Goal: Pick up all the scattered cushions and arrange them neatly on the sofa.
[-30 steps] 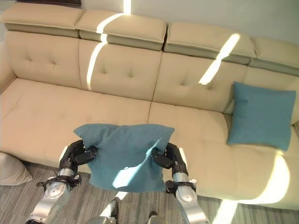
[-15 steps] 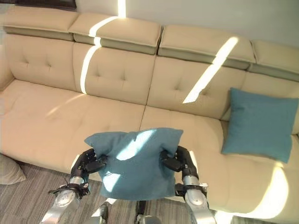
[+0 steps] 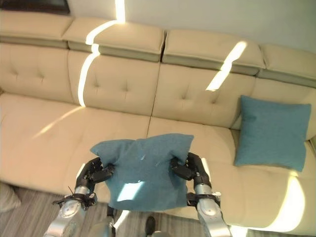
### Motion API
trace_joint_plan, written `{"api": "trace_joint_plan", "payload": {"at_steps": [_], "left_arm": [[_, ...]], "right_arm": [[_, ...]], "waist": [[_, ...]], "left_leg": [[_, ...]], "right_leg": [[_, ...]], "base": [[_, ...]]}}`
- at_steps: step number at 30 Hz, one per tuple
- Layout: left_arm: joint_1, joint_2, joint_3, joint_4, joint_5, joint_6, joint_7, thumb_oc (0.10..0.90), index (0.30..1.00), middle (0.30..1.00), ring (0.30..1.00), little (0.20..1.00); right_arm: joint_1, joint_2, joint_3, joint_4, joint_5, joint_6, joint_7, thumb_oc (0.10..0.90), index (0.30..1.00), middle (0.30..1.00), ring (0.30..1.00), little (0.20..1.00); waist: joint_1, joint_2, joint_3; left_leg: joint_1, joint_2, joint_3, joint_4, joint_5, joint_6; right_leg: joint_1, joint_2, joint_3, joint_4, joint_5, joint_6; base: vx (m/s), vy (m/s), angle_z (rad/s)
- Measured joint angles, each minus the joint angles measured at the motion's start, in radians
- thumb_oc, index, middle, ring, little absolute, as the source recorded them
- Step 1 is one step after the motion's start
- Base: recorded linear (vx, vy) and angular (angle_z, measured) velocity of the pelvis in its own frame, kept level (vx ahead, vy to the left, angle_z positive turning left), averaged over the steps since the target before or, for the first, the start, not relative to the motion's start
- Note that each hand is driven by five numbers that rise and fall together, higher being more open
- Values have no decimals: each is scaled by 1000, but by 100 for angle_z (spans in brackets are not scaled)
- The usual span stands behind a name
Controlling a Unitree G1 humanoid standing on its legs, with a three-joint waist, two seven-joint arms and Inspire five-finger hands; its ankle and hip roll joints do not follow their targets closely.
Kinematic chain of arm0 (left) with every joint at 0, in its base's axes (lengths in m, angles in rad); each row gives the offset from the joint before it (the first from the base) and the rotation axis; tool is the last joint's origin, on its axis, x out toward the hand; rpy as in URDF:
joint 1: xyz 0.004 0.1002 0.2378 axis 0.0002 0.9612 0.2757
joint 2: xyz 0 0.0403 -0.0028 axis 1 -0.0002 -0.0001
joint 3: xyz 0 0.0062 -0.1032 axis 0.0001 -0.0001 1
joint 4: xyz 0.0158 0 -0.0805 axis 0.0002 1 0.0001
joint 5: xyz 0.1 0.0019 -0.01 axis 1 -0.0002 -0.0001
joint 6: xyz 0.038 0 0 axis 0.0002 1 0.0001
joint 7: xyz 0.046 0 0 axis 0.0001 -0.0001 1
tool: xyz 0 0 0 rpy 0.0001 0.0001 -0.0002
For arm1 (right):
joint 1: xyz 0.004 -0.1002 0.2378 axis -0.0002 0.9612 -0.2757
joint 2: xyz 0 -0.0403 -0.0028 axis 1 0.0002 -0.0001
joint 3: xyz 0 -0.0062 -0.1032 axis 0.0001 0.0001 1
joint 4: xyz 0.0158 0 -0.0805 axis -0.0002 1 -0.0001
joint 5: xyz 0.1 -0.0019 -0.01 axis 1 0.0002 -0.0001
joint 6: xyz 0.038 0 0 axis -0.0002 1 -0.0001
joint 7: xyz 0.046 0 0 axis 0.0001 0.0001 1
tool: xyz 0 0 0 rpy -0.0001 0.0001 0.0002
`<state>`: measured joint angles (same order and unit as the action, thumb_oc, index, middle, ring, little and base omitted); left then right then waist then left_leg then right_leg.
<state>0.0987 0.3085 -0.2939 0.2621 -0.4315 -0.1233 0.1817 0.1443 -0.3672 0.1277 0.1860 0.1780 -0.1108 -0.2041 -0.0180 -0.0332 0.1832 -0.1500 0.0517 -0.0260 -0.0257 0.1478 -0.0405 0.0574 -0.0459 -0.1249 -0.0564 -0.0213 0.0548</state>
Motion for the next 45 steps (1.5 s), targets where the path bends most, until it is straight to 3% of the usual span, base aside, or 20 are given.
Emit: {"api": "trace_joint_plan", "payload": {"at_steps": [3,5,7,11,14,16,17,20,25,30,37,39,42,45], "left_arm": [[-6,15,-6,-7,0,0,0,400,300,300,300,300],[-3,27,8,-15,0,0,0,400,300,300,300,300],[-12,54,46,-26,0,0,6,400,300,300,300,300],[-32,74,72,-28,0,-1,10,400,300,300,300,300],[-36,70,79,-29,0,-3,11,400,300,300,300,300],[-36,72,80,-31,0,-3,10,400,300,300,300,300],[-30,64,82,-31,0,-3,11,400,300,300,300,300],[-22,51,74,-36,2,-2,10,400,300,300,300,300],[-21,22,61,-57,2,-2,10,400,300,300,300,300],[-61,20,53,-78,3,-1,30,400,300,300,300,300],[-310,26,31,-55,30,-6,150,400,300,300,300,300],[-470,25,13,48,32,-14,186,400,300,300,300,300],[-714,53,-55,256,31,-25,232,400,300,300,300,300],[-788,65,-75,292,41,-26,268,400,300,300,300,300]], "right_arm": [[-1,5,-1,-3,-1,0,1,400,300,300,300,300],[-7,21,13,-3,-4,2,5,400,300,300,300,300],[-27,38,39,-4,-10,4,11,400,300,300,300,300],[-61,55,51,-3,-17,5,24,400,300,300,300,300],[-68,55,54,-3,-19,5,24,400,300,300,300,300],[-63,63,51,-2,-21,5,23,400,300,300,300,300],[-58,62,51,2,-23,5,24,400,300,300,300,300],[-56,50,39,3,-30,16,24,400,300,300,300,300],[-66,24,9,-3,-33,16,20,400,300,300,300,300],[-117,22,0,-3,-25,16,-14,400,300,300,300,300],[-351,1,45,36,-10,14,-116,400,300,300,300,300],[-528,-7,66,153,3,14,-160,400,300,300,300,300],[-740,-23,103,325,21,14,-213,400,300,300,300,300],[-785,-37,121,354,41,13,-247,400,300,300,300,300]], "waist": [[-10,-9,-2],[13,-7,-3],[36,-10,-1],[54,-5,5],[55,-10,7],[47,-30,6],[46,-35,6],[53,-23,3],[32,-14,-2],[3,-1,-11],[5,52,-22],[6,76,-13],[6,90,-11],[5,94,-7]], "left_leg": [[42,-64,48,-27,-1,44],[59,-82,85,-30,-10,58],[82,-91,129,-34,-33,88],[99,-73,156,-39,-49,104],[123,-74,165,-63,-52,99],[125,-87,149,-63,-55,84],[129,-88,135,-63,-56,67],[134,-52,123,-66,-56,35],[140,-12,105,-64,-50,15],[111,-4,89,-64,-42,4],[-62,-5,62,-63,14,-2],[-153,-4,45,-63,41,-5],[-262,-1,39,-63,57,-21],[-294,0,39,-63,73,-16]], "right_leg": [[-10,-71,25,37,-9,51],[-26,-106,46,84,-21,69],[-89,-123,54,191,-38,100],[-188,-127,58,348,-76,131],[-201,-151,34,239,-52,119],[-177,-155,19,119,10,125],[-151,-149,20,79,63,111],[-82,-106,-6,-45,148,75],[-69,-65,-16,-38,140,63],[-88,-61,-35,-38,135,52],[-247,-55,-54,-38,174,33],[-330,-53,-62,-37,194,34],[-437,-48,-65,-37,210,40],[-470,-48,-65,-37,225,26]], "base": [[107,197,-25],[53,139,-49],[-26,128,-56],[19,30,-36],[64,-37,-6],[88,-54,23],[112,-71,30],[116,-68,12],[48,-60,4],[-60,-35,11],[-131,-7,12],[-206,14,17],[-39,8,4],[0,0,0]]}}
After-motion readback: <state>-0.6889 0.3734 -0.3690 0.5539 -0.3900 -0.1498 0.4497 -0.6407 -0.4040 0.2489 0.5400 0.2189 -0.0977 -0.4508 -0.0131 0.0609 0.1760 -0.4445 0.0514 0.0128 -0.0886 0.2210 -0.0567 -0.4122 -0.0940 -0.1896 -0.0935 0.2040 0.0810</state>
